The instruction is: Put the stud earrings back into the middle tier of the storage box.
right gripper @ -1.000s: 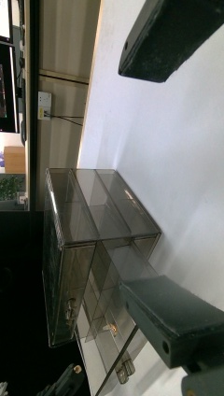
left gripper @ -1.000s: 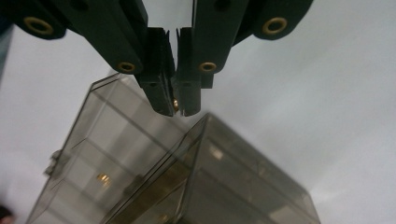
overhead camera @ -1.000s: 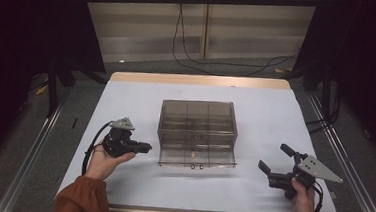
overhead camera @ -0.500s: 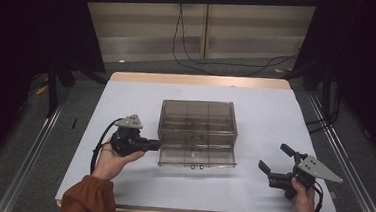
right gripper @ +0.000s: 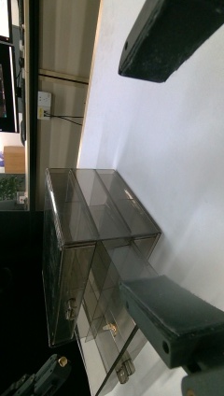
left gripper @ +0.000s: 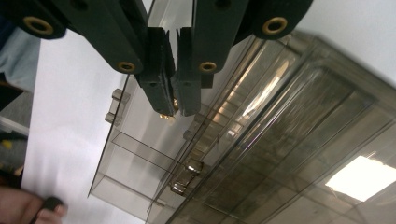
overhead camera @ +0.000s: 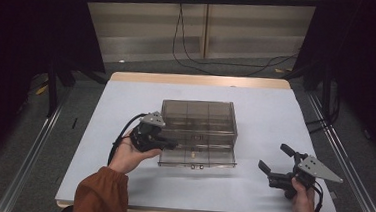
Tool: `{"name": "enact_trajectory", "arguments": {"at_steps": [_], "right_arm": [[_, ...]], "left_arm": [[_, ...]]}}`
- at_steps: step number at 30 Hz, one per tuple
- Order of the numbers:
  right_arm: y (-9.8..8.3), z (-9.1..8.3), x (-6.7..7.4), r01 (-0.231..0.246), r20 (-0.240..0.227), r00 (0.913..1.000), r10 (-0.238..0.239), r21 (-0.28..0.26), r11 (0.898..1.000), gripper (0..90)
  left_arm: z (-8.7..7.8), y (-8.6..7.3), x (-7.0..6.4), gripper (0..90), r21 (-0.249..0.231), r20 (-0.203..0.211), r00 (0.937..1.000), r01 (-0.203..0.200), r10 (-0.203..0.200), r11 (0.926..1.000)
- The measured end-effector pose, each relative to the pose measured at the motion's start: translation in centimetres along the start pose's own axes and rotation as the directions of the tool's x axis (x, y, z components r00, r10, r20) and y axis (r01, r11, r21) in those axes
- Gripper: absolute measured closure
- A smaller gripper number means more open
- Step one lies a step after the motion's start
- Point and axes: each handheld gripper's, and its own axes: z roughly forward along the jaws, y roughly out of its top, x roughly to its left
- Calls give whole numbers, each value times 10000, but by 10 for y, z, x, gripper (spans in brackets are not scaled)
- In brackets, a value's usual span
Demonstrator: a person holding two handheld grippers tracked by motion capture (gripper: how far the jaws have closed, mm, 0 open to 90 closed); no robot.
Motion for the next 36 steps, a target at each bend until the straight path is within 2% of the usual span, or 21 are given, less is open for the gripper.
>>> {"name": "enact_trajectory", "arguments": {"at_steps": [2,4,9,10,14,20,22,24,27,30,31,33,35,36], "right_arm": [[0,0,0,-5,15,10000,5,-15,10000,0],[0,0,0,-4,14,10000,4,-14,10000,0],[0,0,0,-6,-1,10000,6,8,10000,0],[0,0,0,-3,-6,10000,3,4,10000,0],[0,0,0,-9,11,10000,9,-4,10000,0],[0,0,0,4,-11,10000,-4,3,10000,0],[0,0,0,-8,11,10000,8,-7,10000,0],[0,0,0,-3,7,10000,3,-6,10000,0],[0,0,0,-19,8,10000,19,5,10000,0],[0,0,0,0,9,10000,0,0,10000,0],[0,0,0,-9,7,10000,9,8,10000,0],[0,0,0,-9,9,10000,9,5,10000,0],[0,0,0,-12,5,10000,12,10,10000,0],[0,0,0,-15,-13,10000,15,11,10000,0]], "left_arm": [[2,5,0,864,307,8,9994,-355,355,9989],[6,10,-2,864,474,24,9987,-512,511,9976],[16,20,-7,864,743,265,9970,-739,721,9945],[19,21,-9,864,824,199,9971,-753,739,9937],[28,29,-13,864,1236,286,9948,-1009,981,9872],[41,35,-18,864,1578,345,9924,-1220,1180,9799],[43,38,-21,864,1766,214,9891,-1473,1458,9732],[43,40,-22,864,1805,318,9874,-1580,1548,9708],[46,42,-24,864,2221,301,9848,-1732,1708,9595],[50,43,-22,864,2656,409,9814,-1918,1877,9448],[52,43,-23,864,2724,437,9824,-1867,1817,9439],[56,44,-25,864,3087,377,9801,-1971,1951,9305],[58,45,-26,864,3221,366,9799,-1975,1963,9259],[60,46,-26,864,3355,345,9795,-1985,1985,9209]]}}
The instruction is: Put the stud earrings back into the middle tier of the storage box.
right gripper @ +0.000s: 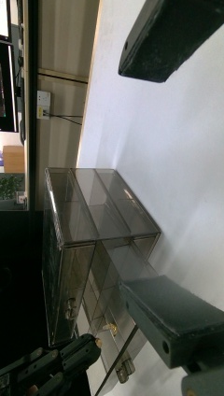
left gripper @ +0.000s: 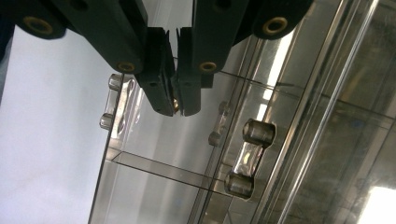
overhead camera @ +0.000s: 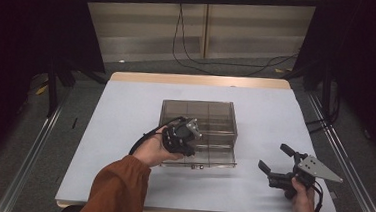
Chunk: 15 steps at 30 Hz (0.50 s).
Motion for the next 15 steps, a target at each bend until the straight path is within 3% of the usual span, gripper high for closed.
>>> {"name": "enact_trajectory", "arguments": {"at_steps": [2,9,13,15], "right_arm": [[0,0,0,6,-4,10000,-6,2,10000,0],[0,0,0,8,-3,10000,-8,-5,10000,0],[0,0,0,1,-5,10000,-1,-1,10000,0],[0,0,0,14,1,10000,-14,-6,10000,0]], "left_arm": [[3,3,0,864,428,43,9997,-228,226,9988],[8,11,1,861,976,26,9987,-508,507,9939],[13,11,0,858,1111,25,9991,-432,432,9929],[15,11,-1,857,954,79,9995,-305,298,9950]]}}
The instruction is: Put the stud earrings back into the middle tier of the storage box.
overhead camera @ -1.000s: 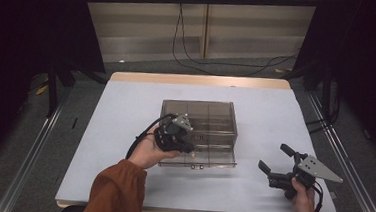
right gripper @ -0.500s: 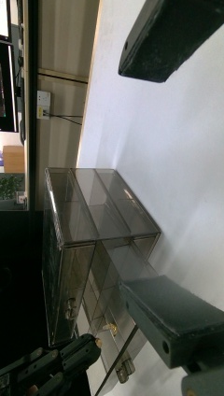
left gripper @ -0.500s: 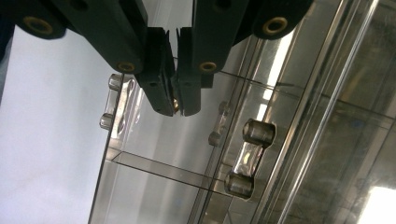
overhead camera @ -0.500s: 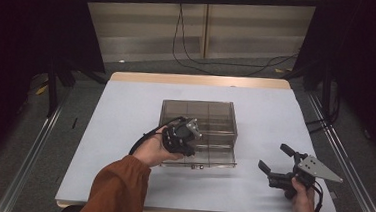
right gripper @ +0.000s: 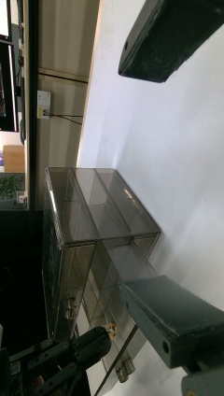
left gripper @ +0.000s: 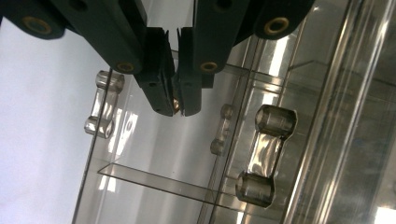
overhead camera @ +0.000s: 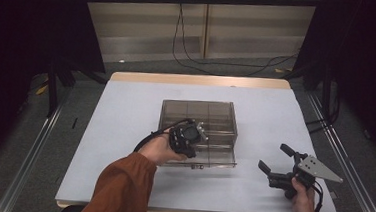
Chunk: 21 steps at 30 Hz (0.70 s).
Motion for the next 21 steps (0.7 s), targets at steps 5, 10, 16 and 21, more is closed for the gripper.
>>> {"name": "enact_trajectory", "arguments": {"at_steps": [5,10,16,21], "right_arm": [[0,0,0,-5,0,10000,5,2,10000,0],[0,0,0,-5,-3,10000,5,0,10000,0],[0,0,0,2,5,10000,-2,0,10000,0],[0,0,0,-4,6,10000,4,0,10000,0]], "left_arm": [[0,1,2,850,-33,-8,10000,-67,67,10000],[-2,-1,1,814,-206,1,9998,182,-182,9996],[-8,-8,1,832,-958,242,9988,451,-430,9944],[-16,-17,1,833,-1576,359,9974,680,-631,9852]]}}
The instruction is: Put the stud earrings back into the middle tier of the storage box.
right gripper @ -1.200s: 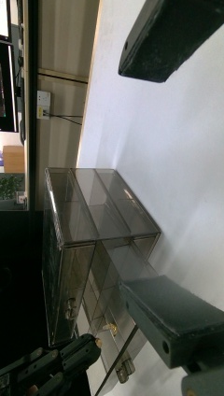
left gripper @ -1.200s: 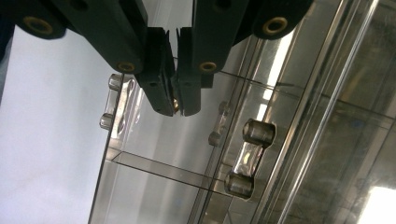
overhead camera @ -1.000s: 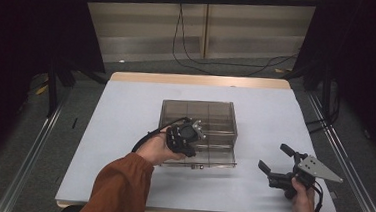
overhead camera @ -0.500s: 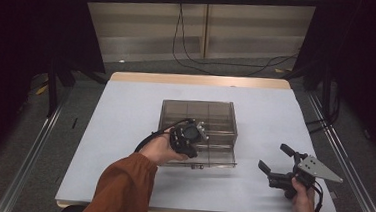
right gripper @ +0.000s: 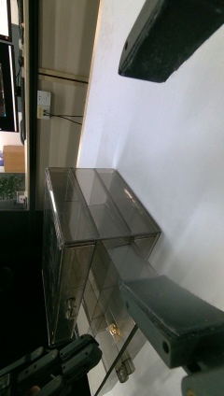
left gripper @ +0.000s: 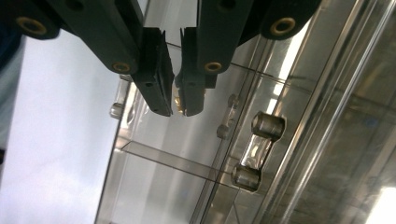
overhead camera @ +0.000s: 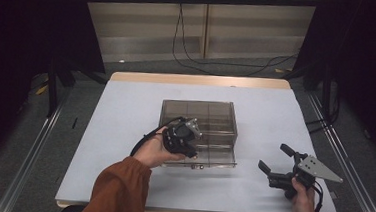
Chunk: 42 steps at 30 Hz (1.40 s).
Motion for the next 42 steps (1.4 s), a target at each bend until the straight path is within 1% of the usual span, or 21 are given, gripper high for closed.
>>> {"name": "enact_trajectory", "arguments": {"at_steps": [3,5,8,11,13,16,17,18,20,21,23,24,26,28,32,35,37,38,39,40,42], "right_arm": [[0,0,0,11,-20,10000,-11,11,10000,0],[0,0,0,10,-19,10000,-10,7,10000,0],[0,0,0,11,6,10000,-11,-6,10000,0],[0,0,0,13,7,10000,-13,-3,10000,0],[0,0,0,12,-8,10000,-12,12,10000,0],[0,0,0,2,-11,10000,-2,14,10000,0],[0,0,0,-12,6,10000,12,3,10000,0],[0,0,0,-4,4,10000,4,2,10000,0],[0,0,0,-6,14,10000,6,2,10000,0],[0,0,0,-8,21,10000,8,-2,10000,0],[0,0,0,8,21,10000,-8,-7,10000,0],[0,0,0,-2,20,10000,2,-1,10000,0],[0,0,0,-5,24,10000,5,-4,10000,0],[0,0,0,-2,31,10000,2,0,10000,0],[0,0,0,-18,33,10000,18,-3,10000,0],[0,0,0,-12,29,10000,12,-12,10000,0],[0,0,0,-1,18,10000,1,-3,10000,0],[0,0,0,-13,33,10000,13,-11,10000,0],[0,0,0,-16,51,10000,16,-17,10000,0],[0,0,0,-7,48,10000,7,-26,10000,0],[0,0,0,-12,50,10000,12,-25,10000,0]], "left_arm": [[-5,-7,1,831,-347,47,9999,122,-120,9993],[-10,-14,2,818,-897,98,9989,475,-468,9948],[-16,-23,3,781,-1303,76,9974,724,-721,9888],[-23,-31,3,705,-1644,58,9957,925,-928,9820],[-29,-37,3,672,-1964,-10,9951,968,-989,9757],[-38,-48,3,578,-2585,-47,9918,1220,-1276,9583],[-40,-51,3,557,-2691,-95,9915,1226,-1299,9553],[-42,-54,3,545,-2932,-153,9886,1390,-1500,9459],[-46,-61,4,491,-3036,-322,9840,1573,-1751,9397],[-49,-66,5,470,-3123,-503,9791,1721,-1972,9343],[-51,-73,7,441,-3304,-395,9767,1863,-2108,9253],[-53,-77,8,427,-3379,-473,9735,1950,-2235,9208],[-58,-85,10,390,-3495,-729,9639,2157,-2560,9118],[-62,-93,11,349,-3751,-669,9573,2370,-2811,8962],[-70,-106,11,281,-3940,-1232,9398,2484,-3186,8849],[-75,-115,12,214,-4099,-1333,9257,2738,-3541,8701],[-78,-120,11,204,-4123,-1604,9166,2748,-3661,8686],[-79,-123,11,176,-4094,-1603,9148,2802,-3708,8683],[-80,-126,10,151,-4098,-1501,9160,2849,-3721,8665],[-81,-129,8,153,-4171,-1531,9132,2867,-3776,8624],[-83,-135,5,127,-4222,-1666,9110,2798,-3773,8622]]}}
